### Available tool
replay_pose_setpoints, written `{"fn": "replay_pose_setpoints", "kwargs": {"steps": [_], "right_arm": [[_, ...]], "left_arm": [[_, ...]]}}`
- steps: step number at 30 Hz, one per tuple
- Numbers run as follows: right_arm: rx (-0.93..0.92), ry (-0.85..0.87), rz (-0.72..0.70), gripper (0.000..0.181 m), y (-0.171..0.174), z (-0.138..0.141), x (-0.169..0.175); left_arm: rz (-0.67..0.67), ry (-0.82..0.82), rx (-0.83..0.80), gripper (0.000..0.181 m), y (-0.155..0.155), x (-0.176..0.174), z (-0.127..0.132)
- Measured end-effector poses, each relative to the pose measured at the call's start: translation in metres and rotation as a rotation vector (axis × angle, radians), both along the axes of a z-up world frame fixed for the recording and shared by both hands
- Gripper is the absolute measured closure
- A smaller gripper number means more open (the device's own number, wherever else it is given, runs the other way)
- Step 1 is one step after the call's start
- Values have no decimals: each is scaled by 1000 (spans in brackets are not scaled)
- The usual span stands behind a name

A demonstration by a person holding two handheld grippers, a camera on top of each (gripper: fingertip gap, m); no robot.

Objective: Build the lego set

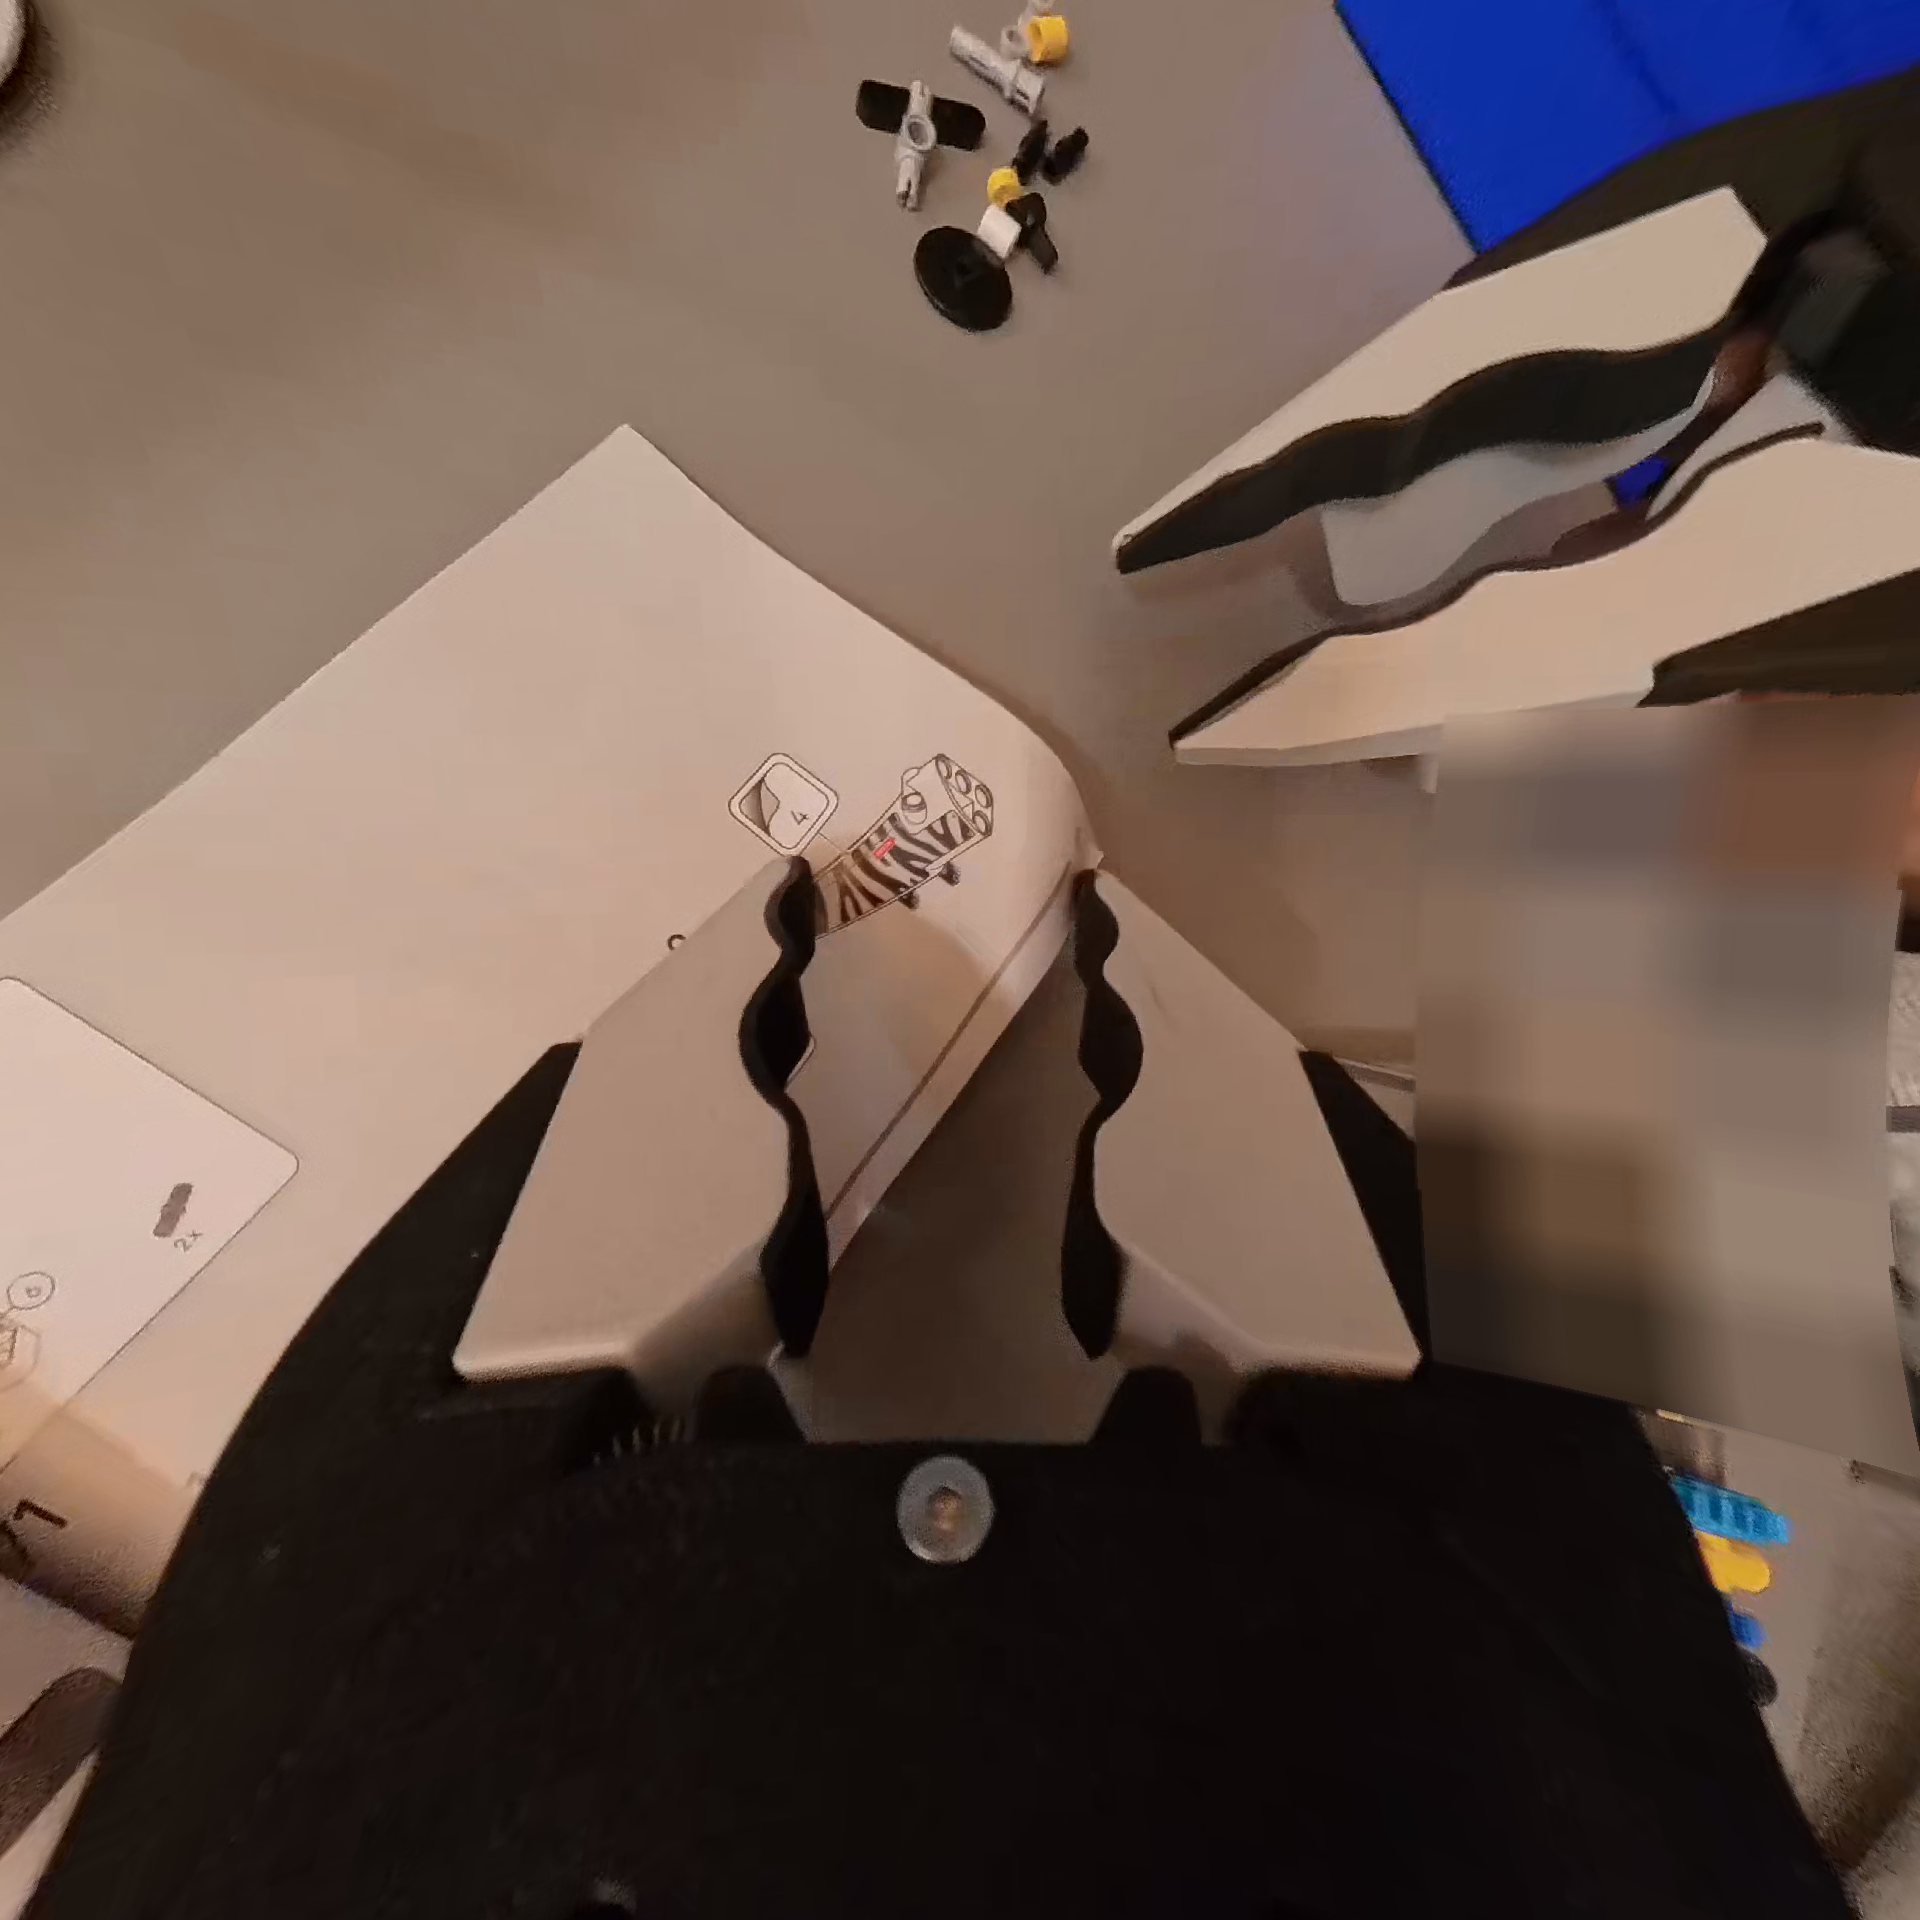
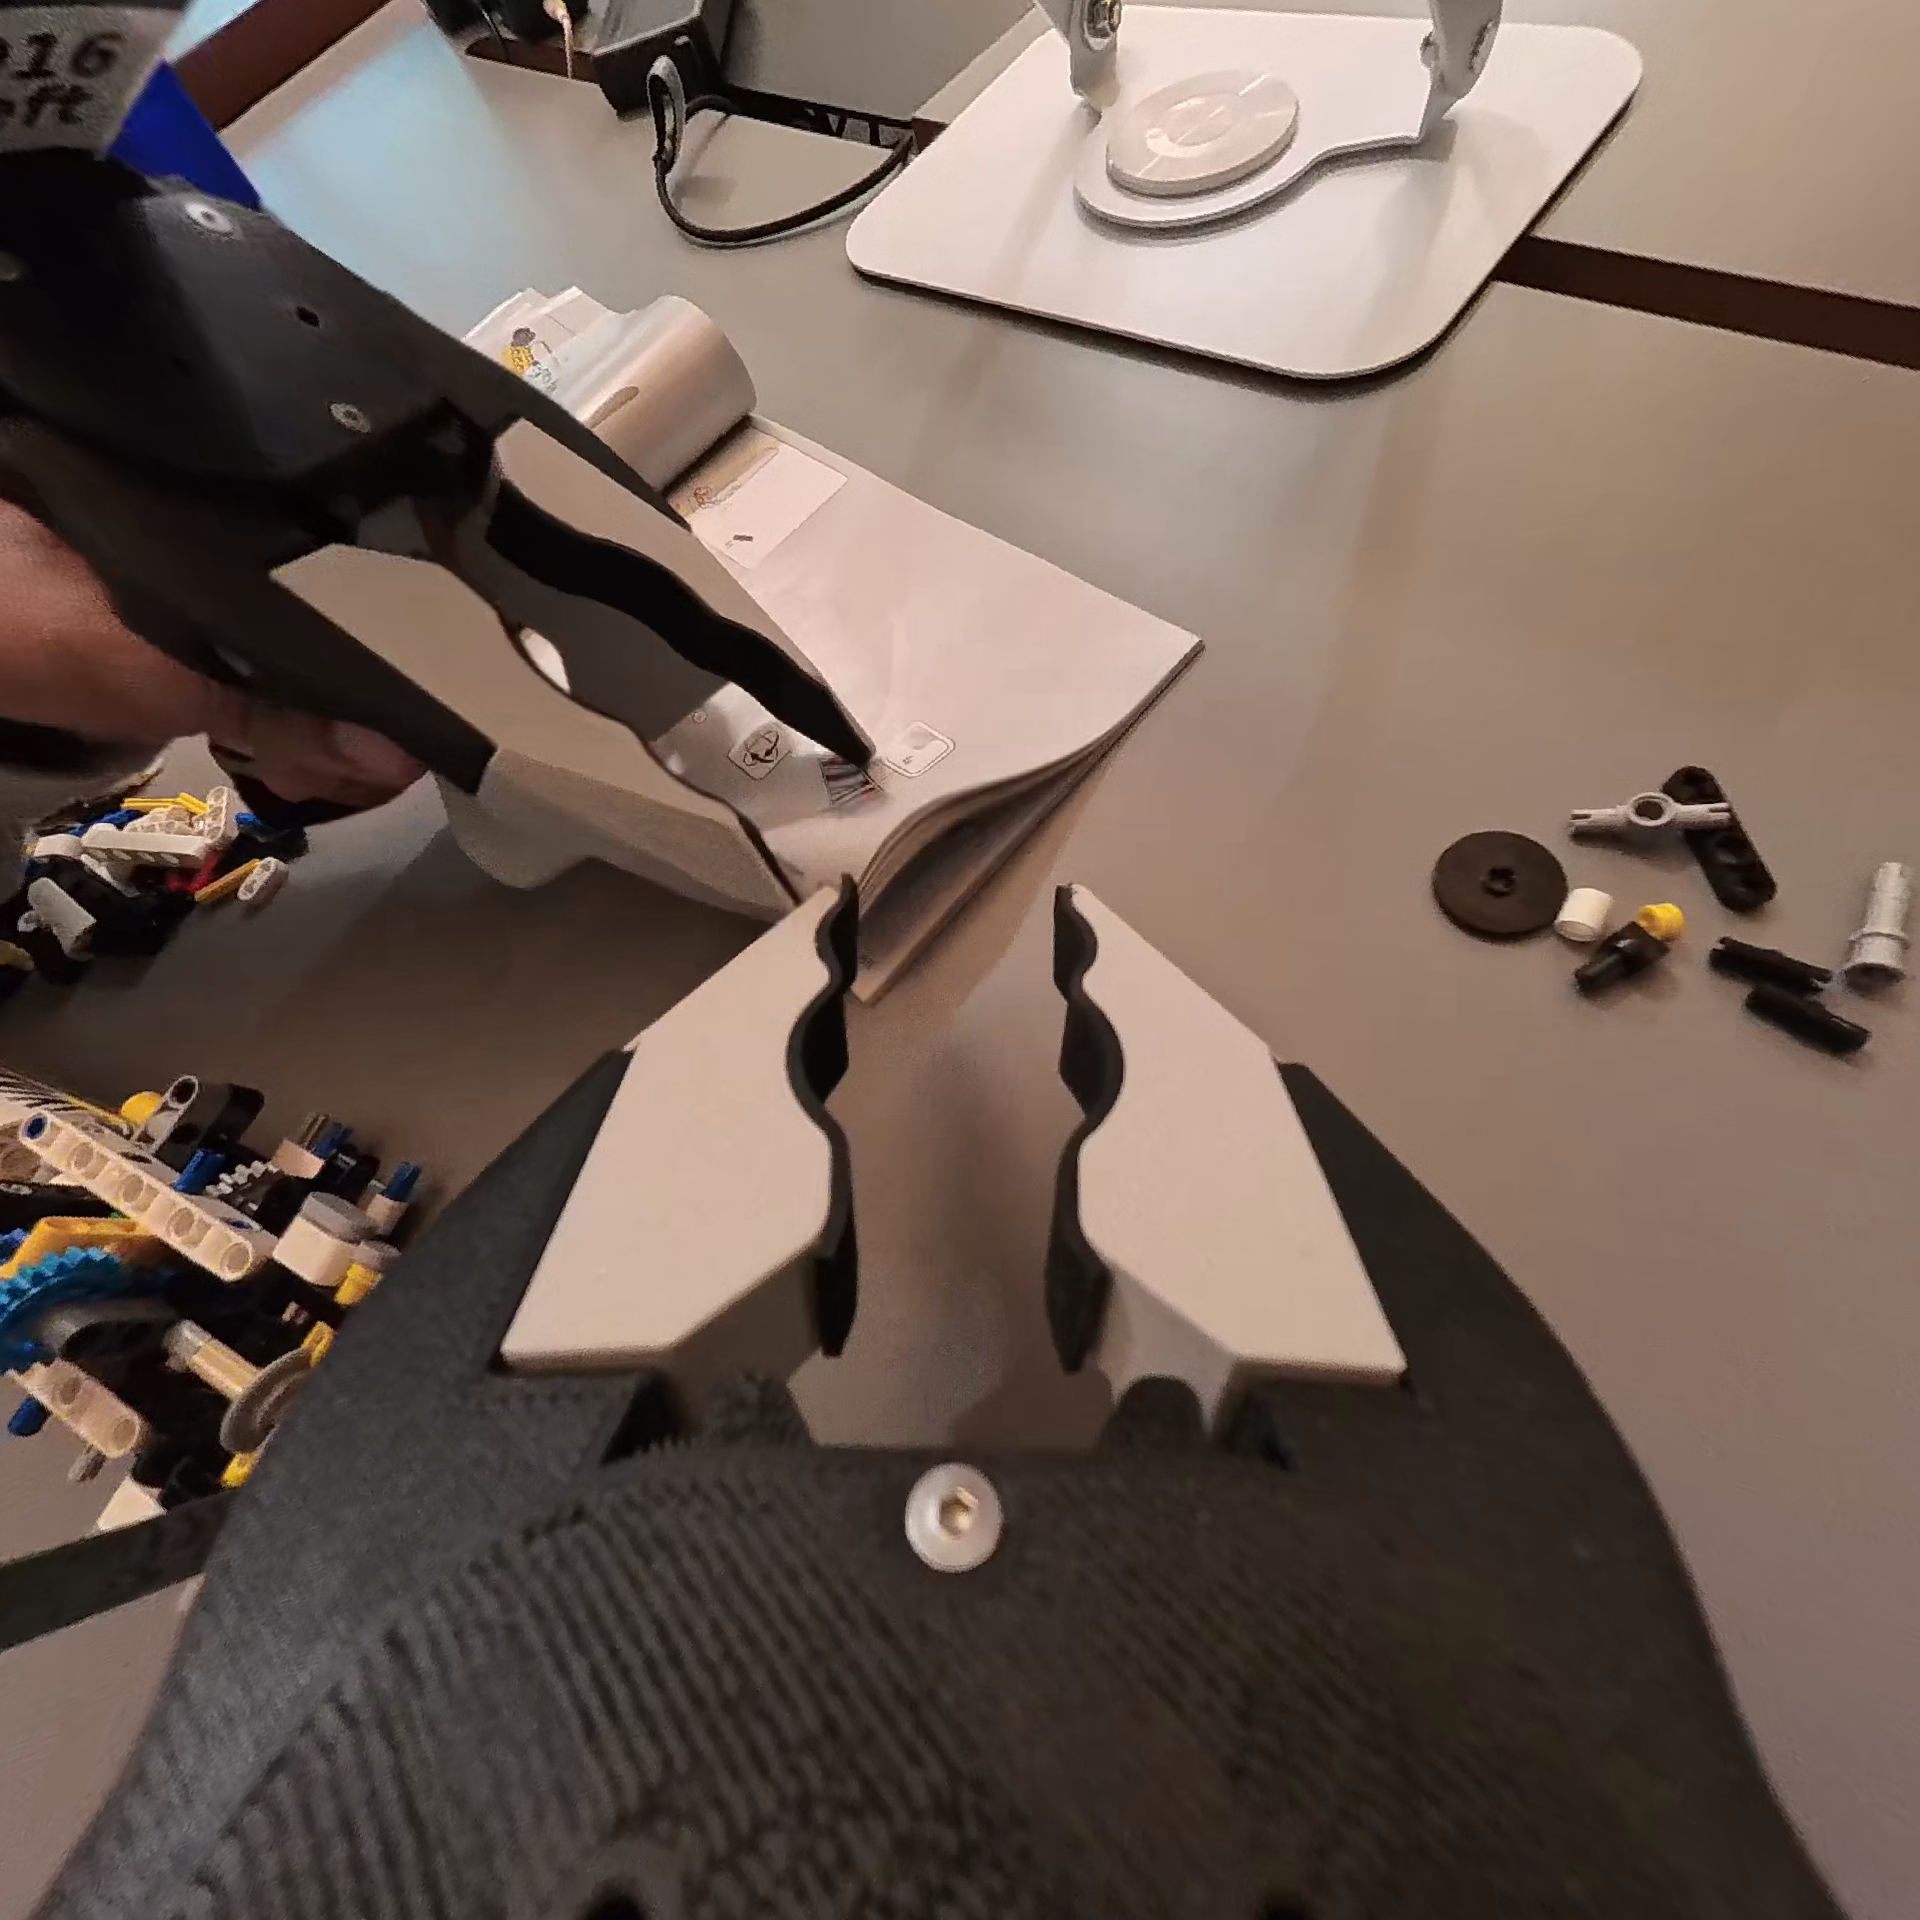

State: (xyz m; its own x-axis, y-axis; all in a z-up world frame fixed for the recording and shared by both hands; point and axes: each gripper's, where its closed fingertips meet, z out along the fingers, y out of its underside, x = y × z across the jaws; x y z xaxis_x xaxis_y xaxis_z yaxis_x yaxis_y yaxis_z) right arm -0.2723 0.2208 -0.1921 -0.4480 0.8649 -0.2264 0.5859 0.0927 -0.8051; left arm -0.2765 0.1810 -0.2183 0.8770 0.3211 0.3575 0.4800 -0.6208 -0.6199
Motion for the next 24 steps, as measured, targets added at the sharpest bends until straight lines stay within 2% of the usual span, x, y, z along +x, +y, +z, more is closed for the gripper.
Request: {"fn": "replay_pose_setpoints", "kwargs": {"steps": [4, 8, 11, 15, 24], "right_arm": [[8, 2, 5, 145, -2, 0, 0], [9, 0, 7, 145, -2, 0, 0], [10, -2, 6, 145, -2, -1, 0], [10, -5, 5, 145, -2, -2, 0], [14, -8, 5, 145, -2, -3, 0]], "left_arm": [[18, -10, 13, 146, -3, -5, 0], [-2, -60, 41, 134, -1, 0, 2], [-8, -70, 54, 132, -1, 1, 3], [-1, -60, 50, 138, -2, -1, 1], [-14, -86, 66, 130, 0, 2, 3]]}}
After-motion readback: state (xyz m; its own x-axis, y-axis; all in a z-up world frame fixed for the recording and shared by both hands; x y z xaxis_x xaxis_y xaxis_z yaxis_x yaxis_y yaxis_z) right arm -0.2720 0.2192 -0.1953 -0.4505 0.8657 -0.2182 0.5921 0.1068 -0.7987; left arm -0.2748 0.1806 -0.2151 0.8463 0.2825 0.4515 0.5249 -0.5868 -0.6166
